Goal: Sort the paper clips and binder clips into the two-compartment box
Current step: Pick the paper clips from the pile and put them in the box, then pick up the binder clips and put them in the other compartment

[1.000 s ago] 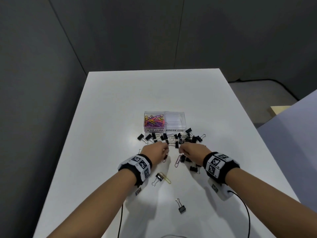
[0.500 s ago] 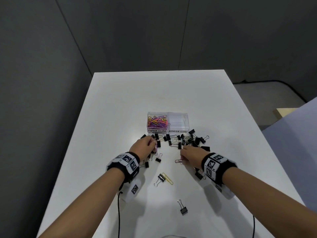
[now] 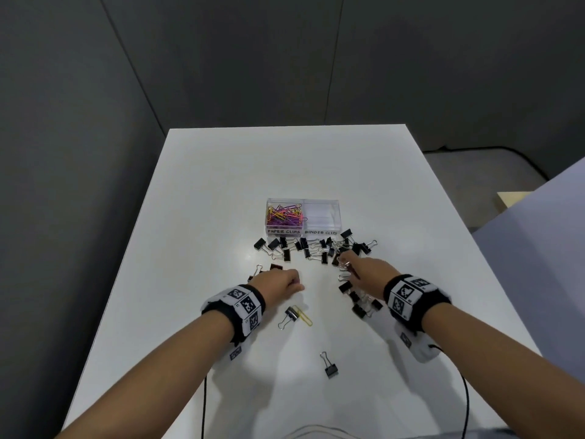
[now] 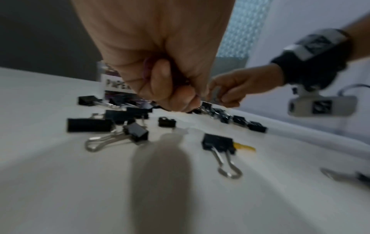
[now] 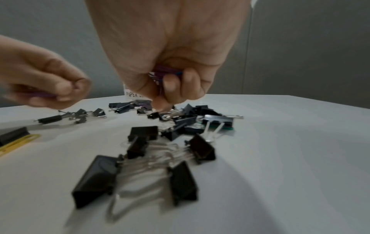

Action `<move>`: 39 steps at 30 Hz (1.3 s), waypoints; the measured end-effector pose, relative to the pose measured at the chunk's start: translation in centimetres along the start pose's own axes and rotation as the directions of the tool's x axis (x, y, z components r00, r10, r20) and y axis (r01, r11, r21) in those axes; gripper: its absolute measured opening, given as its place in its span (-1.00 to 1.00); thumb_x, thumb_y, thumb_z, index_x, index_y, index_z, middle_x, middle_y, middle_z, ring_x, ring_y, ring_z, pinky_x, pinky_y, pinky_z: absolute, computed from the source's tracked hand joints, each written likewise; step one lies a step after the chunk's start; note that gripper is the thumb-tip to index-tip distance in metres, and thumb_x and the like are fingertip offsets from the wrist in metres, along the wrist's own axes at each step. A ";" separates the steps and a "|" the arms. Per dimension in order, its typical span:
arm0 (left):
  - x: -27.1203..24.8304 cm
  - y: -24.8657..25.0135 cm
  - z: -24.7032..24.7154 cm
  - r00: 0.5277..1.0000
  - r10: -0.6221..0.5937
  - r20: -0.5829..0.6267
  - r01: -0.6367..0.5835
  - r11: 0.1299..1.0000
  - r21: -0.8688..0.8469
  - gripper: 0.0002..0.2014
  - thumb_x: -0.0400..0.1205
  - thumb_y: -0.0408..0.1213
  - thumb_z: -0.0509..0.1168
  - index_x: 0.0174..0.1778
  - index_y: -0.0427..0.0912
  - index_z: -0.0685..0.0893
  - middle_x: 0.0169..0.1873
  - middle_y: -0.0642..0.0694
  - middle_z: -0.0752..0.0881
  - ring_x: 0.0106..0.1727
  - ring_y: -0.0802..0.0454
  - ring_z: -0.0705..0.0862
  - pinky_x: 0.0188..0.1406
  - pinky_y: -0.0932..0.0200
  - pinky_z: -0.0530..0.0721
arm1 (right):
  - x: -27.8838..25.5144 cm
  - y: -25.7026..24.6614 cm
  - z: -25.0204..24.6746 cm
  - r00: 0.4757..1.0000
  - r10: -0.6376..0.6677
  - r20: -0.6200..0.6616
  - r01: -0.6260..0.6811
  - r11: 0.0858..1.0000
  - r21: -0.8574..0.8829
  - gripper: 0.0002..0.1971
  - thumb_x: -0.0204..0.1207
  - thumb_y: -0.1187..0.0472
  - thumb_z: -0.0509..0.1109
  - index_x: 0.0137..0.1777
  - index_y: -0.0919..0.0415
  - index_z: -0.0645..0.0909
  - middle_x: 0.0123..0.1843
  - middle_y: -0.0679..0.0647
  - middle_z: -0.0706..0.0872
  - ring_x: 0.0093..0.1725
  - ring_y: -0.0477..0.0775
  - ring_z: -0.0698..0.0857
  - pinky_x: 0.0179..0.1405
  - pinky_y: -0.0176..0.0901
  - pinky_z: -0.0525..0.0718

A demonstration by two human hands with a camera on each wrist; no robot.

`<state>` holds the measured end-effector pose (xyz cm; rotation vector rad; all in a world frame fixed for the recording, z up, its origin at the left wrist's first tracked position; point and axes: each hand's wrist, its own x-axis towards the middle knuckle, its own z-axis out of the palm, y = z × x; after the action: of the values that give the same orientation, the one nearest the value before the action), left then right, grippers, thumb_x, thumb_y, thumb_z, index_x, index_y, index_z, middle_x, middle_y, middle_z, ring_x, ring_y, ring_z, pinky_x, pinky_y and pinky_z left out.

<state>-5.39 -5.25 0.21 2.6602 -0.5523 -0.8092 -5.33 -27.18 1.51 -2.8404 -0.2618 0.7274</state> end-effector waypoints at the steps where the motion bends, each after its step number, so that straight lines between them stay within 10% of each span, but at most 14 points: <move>1: -0.1 0.3 0.3 1.000 0.013 0.014 -0.014 0.999 0.042 -0.67 0.73 -0.08 0.04 0.12 -0.26 0.55 0.02 -0.22 0.76 0.07 -0.18 0.69 0.08 0.04 0.58 | -0.4 0.5 -0.1 1.000 0.030 -0.008 -0.030 0.999 0.013 -0.62 0.65 0.19 0.11 0.46 0.10 0.26 0.04 0.25 0.73 -0.13 0.19 0.65 -0.18 -0.11 0.50; 5: -0.7 1.5 0.8 0.999 0.054 0.004 -0.054 0.987 0.150 -0.71 0.75 -0.15 0.00 0.24 -0.17 0.53 0.07 -0.16 0.76 0.11 -0.12 0.68 0.08 0.06 0.58 | -2.0 2.5 -0.2 0.986 0.157 -0.059 -0.152 0.985 0.081 -0.67 0.66 0.23 0.05 0.39 0.10 0.38 0.18 0.23 0.69 0.05 0.21 0.66 -0.04 -0.08 0.52; 10: -0.9 2.0 0.7 0.992 0.081 0.095 -0.101 0.967 0.234 -0.65 0.68 0.03 0.11 0.20 -0.15 0.49 0.02 -0.17 0.75 -0.12 -0.05 0.59 -0.09 0.10 0.52 | -3.5 3.6 0.6 0.946 0.313 -0.081 -0.310 0.950 0.043 -0.82 0.68 0.17 -0.04 0.03 0.19 0.37 -0.12 0.15 0.59 -0.19 0.15 0.52 -0.19 -0.12 0.41; 18: -0.8 2.5 1.4 0.976 0.131 0.172 -0.186 0.914 0.361 -0.67 0.64 -0.03 0.24 0.20 -0.16 0.54 0.13 -0.15 0.71 0.17 -0.14 0.65 0.05 0.06 0.58 | -4.1 3.6 3.2 0.936 0.352 0.023 -0.351 0.936 -0.038 -0.71 0.68 0.03 0.00 0.09 0.22 0.44 0.12 0.20 0.69 -0.06 0.15 0.61 -0.12 -0.12 0.46; 26: -0.4 2.1 0.9 0.982 0.083 0.172 -0.127 0.956 0.264 -0.77 0.68 -0.10 0.15 0.04 -0.20 0.54 0.12 -0.19 0.67 0.12 -0.16 0.65 0.07 0.04 0.59 | -0.8 -0.6 2.6 0.979 0.195 0.059 -0.194 0.981 -0.015 -0.66 0.69 0.06 -0.01 0.21 0.24 0.48 0.23 0.22 0.67 0.20 0.22 0.65 0.12 0.02 0.57; 31: 0.2 0.6 -0.7 0.997 0.038 0.068 -0.045 0.993 0.109 -0.85 0.72 -0.12 0.08 -0.05 -0.12 0.38 0.05 -0.21 0.70 -0.17 -0.02 0.48 -0.08 0.13 0.48 | 1.4 -1.9 -1.7 0.984 0.038 0.172 -0.031 0.999 -0.044 -0.74 0.70 0.14 -0.02 -0.01 0.21 0.48 0.08 0.21 0.68 -0.07 0.09 0.57 -0.08 -0.12 0.51; 35: 0.2 -1.3 -2.5 0.998 -0.065 -0.013 0.065 0.998 -0.013 -0.78 0.74 -0.20 0.02 0.24 -0.14 0.44 0.00 -0.12 0.71 -0.23 0.01 0.55 -0.17 0.26 0.44 | 3.5 -3.3 -5.7 0.980 -0.097 0.175 0.099 0.995 -0.006 -0.76 0.70 0.20 0.01 -0.02 0.23 0.50 -0.02 0.10 0.62 -0.08 0.08 0.55 -0.20 -0.21 0.49; 39: -0.2 -3.9 -3.4 0.985 -0.152 -0.088 0.148 0.988 -0.043 -0.70 0.75 -0.22 0.01 0.38 -0.07 0.43 0.22 -0.12 0.68 0.17 -0.11 0.67 0.11 0.11 0.55 | 7.2 -6.3 -8.8 0.978 -0.200 0.064 0.202 0.979 -0.012 -0.73 0.69 0.22 0.05 0.10 0.28 0.58 -0.01 0.14 0.64 -0.09 0.07 0.58 -0.20 -0.26 0.52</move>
<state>-2.50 -1.19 1.49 2.7142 -0.3145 -0.7262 4.47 -20.84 7.23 -2.7572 -0.5591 0.7750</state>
